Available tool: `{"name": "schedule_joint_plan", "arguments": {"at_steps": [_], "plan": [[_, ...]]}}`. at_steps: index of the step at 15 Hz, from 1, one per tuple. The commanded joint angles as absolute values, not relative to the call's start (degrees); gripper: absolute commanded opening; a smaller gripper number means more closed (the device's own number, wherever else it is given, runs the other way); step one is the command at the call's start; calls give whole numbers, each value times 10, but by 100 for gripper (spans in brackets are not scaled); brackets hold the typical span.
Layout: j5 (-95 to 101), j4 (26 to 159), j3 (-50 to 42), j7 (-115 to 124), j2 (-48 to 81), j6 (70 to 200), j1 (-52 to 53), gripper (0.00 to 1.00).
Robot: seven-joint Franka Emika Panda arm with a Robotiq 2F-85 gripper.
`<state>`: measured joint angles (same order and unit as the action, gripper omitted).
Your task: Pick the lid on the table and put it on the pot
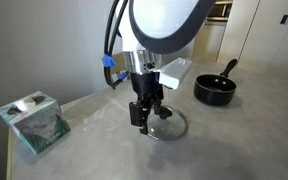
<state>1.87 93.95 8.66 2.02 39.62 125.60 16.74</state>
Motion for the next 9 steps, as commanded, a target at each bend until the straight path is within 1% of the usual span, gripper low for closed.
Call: {"name": "schedule_joint_plan", "arguments": {"at_steps": [1,6,9], "plan": [[28,929,86,17,393,1234,169,100],[49,909,73,25,384,1208,168,100],[53,914,63,13,385,1218,154,100]]}}
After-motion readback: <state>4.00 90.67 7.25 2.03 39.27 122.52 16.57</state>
